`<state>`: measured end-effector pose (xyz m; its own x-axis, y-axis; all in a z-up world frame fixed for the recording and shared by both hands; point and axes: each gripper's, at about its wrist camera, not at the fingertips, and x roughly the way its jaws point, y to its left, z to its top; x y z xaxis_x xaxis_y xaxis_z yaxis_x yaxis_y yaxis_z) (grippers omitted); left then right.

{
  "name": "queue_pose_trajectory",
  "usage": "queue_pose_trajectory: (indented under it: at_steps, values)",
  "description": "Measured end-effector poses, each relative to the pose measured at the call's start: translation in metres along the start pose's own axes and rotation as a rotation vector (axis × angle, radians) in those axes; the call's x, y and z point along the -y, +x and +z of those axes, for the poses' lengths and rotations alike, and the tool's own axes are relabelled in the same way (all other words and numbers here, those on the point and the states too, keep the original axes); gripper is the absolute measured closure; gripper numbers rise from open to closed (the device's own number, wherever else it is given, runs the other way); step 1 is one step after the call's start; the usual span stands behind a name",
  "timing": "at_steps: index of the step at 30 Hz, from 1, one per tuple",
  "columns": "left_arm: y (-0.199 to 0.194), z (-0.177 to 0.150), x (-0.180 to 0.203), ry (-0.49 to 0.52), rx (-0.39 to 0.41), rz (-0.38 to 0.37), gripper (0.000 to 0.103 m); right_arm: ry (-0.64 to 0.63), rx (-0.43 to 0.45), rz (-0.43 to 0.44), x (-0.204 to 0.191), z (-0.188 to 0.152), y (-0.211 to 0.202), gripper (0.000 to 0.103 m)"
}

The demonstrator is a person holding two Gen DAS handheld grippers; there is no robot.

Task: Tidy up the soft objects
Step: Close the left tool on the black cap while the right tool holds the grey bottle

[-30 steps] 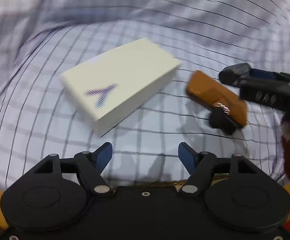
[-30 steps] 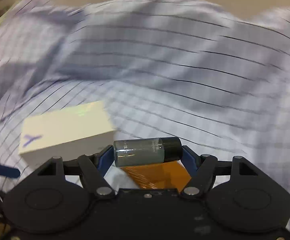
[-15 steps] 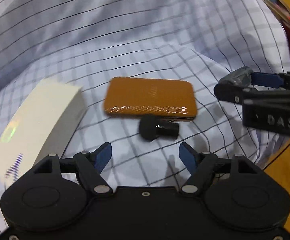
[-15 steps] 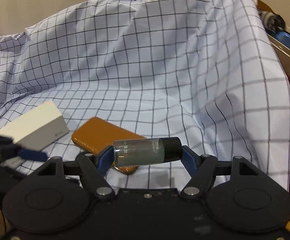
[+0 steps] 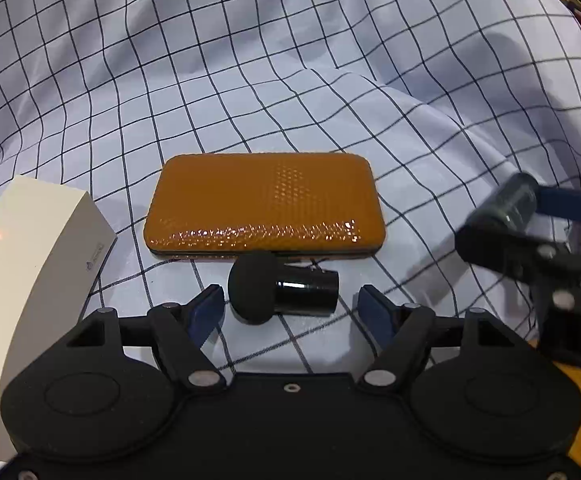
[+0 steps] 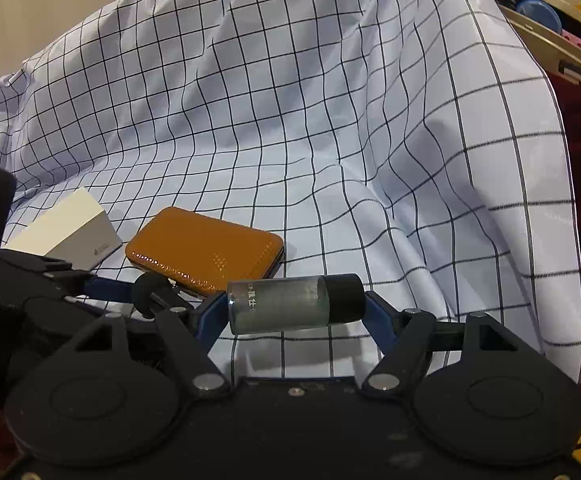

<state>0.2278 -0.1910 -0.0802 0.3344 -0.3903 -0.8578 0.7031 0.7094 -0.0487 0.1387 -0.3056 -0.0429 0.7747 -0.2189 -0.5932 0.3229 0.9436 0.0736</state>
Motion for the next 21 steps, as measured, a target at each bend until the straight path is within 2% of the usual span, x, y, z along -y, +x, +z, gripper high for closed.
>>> queue_pose_trajectory:
  at_steps: [2,7,12,21]
  values:
    - [0.001,0.002,-0.001,-0.009,0.003,0.005,0.034,0.001,-0.006,0.001,-0.001,-0.001,0.000,0.032]
    - [0.002,0.002,-0.008,-0.042,0.012,-0.015,0.049,-0.004,-0.015,0.000,-0.005,-0.005,-0.002,0.032]
    - [-0.005,-0.002,-0.012,-0.078,0.032,-0.025,0.050,-0.001,-0.018,-0.006,-0.009,-0.006,-0.006,0.032]
    - [-0.052,-0.014,-0.027,-0.198,0.072,0.070,0.050,-0.047,0.011,0.015,-0.033,-0.002,-0.024,0.032]
